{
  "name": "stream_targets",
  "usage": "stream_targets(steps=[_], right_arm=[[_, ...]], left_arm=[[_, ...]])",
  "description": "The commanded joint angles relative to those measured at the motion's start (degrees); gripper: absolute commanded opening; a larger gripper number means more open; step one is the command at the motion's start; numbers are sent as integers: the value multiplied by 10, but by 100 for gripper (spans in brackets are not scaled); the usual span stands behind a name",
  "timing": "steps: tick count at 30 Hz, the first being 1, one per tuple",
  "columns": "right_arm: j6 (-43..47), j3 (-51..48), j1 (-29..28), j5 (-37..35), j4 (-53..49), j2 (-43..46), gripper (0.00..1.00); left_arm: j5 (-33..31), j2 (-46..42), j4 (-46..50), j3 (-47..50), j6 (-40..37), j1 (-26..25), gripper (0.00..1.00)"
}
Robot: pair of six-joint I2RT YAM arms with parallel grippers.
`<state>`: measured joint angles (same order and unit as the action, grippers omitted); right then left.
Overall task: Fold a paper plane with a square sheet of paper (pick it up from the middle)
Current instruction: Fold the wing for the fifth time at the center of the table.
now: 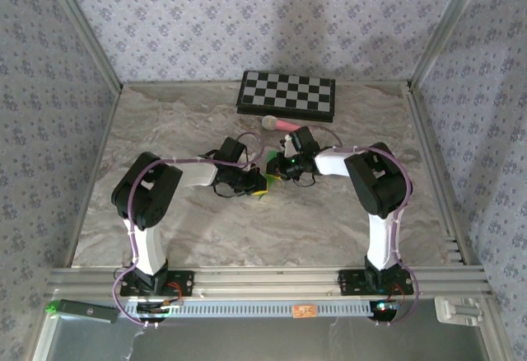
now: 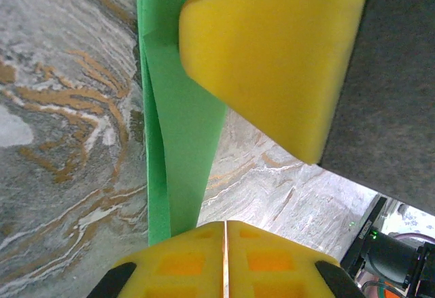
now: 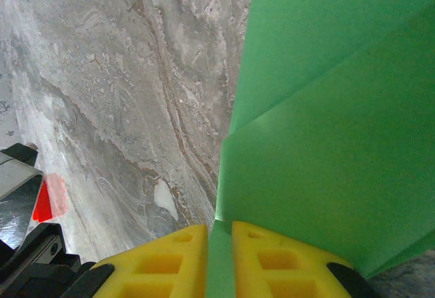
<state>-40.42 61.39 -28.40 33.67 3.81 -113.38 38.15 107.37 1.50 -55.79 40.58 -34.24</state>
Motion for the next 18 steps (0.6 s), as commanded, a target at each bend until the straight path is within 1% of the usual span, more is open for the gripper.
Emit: stream_targets(steps=[1,11,18], right_arm=[[15,-1,-5,-33,-41,-28,18],[18,1,-6,-45,-54,-25,18],[20,3,-7,-50,-63,-25,14]], left_arm=[[13,9,3,-9,-6,-4,9],[3,11,15,-6,-11,-7,9],[1,12,17,-1,-11,-11,6]])
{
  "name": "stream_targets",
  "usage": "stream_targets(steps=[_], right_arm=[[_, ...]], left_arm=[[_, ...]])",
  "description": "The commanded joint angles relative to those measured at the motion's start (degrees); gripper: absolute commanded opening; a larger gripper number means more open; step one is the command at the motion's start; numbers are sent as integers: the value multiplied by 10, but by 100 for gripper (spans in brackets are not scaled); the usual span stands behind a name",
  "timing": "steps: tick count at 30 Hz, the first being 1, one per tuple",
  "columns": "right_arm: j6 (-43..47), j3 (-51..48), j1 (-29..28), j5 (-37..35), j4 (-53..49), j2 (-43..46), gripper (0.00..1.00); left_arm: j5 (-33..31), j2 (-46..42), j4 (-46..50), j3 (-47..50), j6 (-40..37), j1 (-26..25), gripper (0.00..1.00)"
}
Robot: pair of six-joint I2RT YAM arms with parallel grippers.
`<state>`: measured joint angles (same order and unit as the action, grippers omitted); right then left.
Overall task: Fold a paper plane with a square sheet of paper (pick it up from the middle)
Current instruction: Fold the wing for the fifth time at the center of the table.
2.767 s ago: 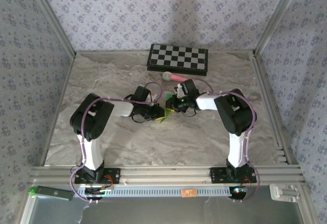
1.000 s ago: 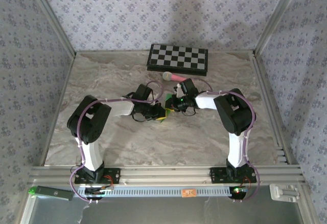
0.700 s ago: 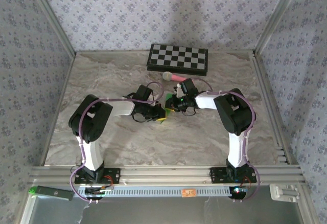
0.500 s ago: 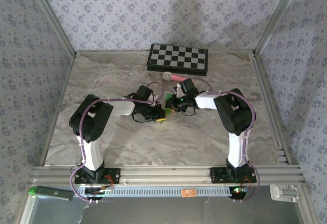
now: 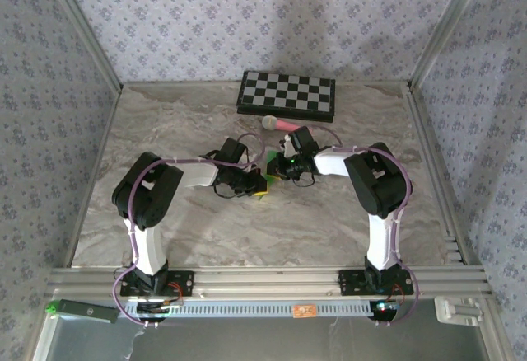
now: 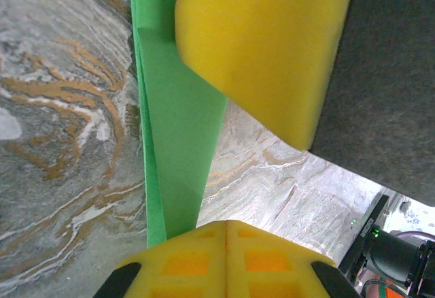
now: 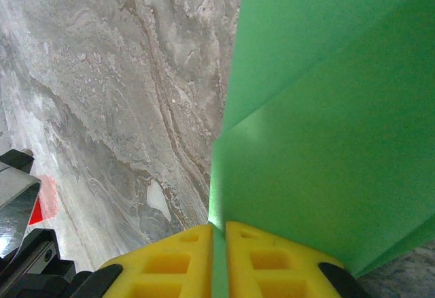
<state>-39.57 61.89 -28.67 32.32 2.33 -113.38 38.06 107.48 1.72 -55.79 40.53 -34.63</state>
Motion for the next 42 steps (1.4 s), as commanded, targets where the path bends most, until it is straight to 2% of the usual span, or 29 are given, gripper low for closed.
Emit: stream_targets(steps=[1,20,27,42], right_arm=[[12,-2,-5,-38,-49,-25,14],[20,5,-9,-57,-70,-24,12],[22,9,-10,-59,-72,-25,12],[29,24,-13,-74,-102,-34,11]], left_arm=[[1,11,15,0,-11,-6,6],[-31,-4,25,20,-15,-7,3],[-24,-2,26,23,-13,-6,3],[-27,-29,91,51,-32,-16,3]])
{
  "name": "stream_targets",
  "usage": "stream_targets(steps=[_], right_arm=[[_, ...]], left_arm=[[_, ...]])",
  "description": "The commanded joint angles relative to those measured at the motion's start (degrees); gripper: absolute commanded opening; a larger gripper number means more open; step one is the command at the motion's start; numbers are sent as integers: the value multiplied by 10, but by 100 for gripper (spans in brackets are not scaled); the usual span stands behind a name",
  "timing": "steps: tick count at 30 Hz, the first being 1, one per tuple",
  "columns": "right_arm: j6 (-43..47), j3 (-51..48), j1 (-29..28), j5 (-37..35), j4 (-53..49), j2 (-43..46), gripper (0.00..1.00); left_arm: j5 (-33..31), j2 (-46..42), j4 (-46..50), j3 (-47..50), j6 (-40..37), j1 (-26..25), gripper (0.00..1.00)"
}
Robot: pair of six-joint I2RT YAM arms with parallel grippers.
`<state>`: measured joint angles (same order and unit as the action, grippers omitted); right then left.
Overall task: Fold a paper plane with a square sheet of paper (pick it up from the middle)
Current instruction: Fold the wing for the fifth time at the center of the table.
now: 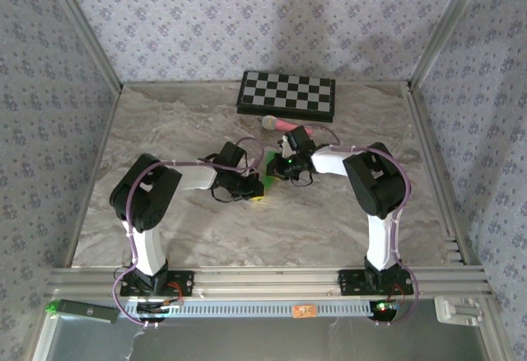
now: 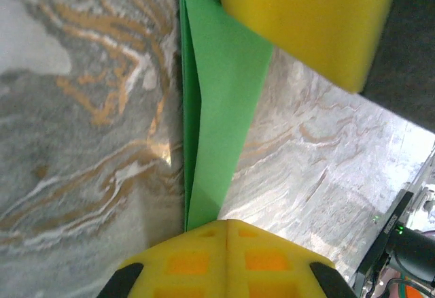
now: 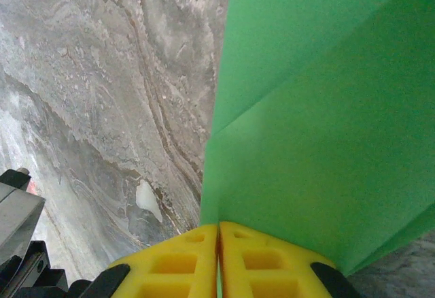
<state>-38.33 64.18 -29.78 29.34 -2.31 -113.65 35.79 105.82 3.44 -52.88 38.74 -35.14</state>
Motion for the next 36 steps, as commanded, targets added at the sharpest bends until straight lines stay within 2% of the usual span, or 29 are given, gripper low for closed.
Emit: stream_targets(steps=[1,9,13,17,23,31,36], right_arm=[[17,2,-2,-45,-58,-32,11],[18,1,-3,-46,-64,-29,11],[17,-1,-5,-46,-63,-24,11],[9,-5,-8,-46,-58,-20,11],[-18,-11,-17,-39,-35,-21,11],[-38,-19,-23,-34,-15,-17,11],[-35,-19,-22,-32,-18,-10,11]], left_arm=[[-5,-15,82,26,-17,-13,3],[-2,-61,122,45,-37,-12,3],[5,-105,96,31,-28,0,4],[-15,-124,47,22,-6,15,5],[-14,-66,-29,0,43,17,4],[-11,-13,-27,-21,47,15,3],[-36,5,4,-34,34,14,2]])
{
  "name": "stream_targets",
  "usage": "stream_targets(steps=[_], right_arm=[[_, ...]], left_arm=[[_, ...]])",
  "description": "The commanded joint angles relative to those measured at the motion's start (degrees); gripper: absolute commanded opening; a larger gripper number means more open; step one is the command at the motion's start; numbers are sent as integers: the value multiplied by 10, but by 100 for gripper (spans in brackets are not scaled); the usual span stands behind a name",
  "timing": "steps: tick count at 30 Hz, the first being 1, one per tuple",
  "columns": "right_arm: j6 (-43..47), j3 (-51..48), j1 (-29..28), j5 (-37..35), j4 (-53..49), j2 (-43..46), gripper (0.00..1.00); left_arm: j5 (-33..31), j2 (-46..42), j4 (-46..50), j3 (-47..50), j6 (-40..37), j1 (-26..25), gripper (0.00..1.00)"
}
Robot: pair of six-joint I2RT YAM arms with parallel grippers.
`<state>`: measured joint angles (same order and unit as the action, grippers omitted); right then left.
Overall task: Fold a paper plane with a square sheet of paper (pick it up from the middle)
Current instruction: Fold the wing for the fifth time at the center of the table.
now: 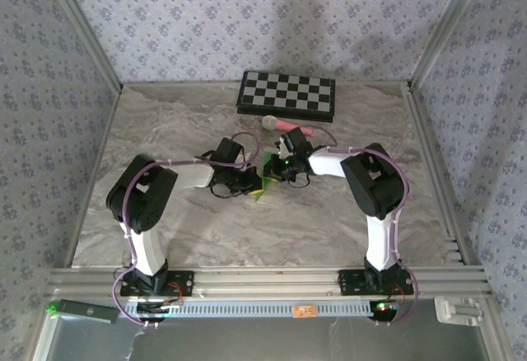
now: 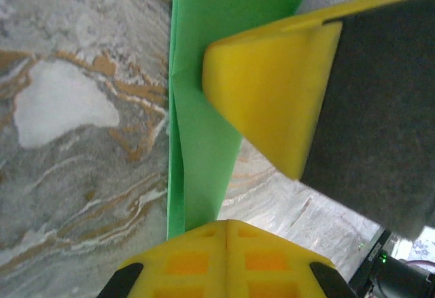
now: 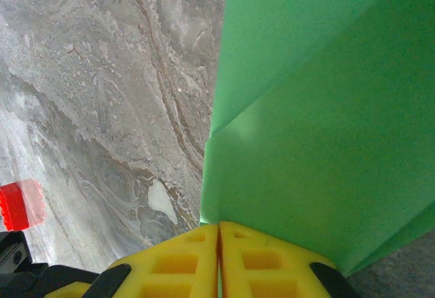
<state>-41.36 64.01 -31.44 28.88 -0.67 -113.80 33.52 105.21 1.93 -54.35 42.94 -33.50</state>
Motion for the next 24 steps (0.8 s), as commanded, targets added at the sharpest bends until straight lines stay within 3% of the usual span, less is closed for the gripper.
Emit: stream_targets(steps=[1,14,24], right_arm=[[-3,-17,-5,-28,-35,-7,11],[58,37,24,-29,-81,19,11],[93,75,34,-34,-106,-15,11]], left_arm=[[-16,13,25,-21,-11,-2,1],[-49,30,104,-20,-49,-4,0],[-43,25,121,-25,-70,-3,0]])
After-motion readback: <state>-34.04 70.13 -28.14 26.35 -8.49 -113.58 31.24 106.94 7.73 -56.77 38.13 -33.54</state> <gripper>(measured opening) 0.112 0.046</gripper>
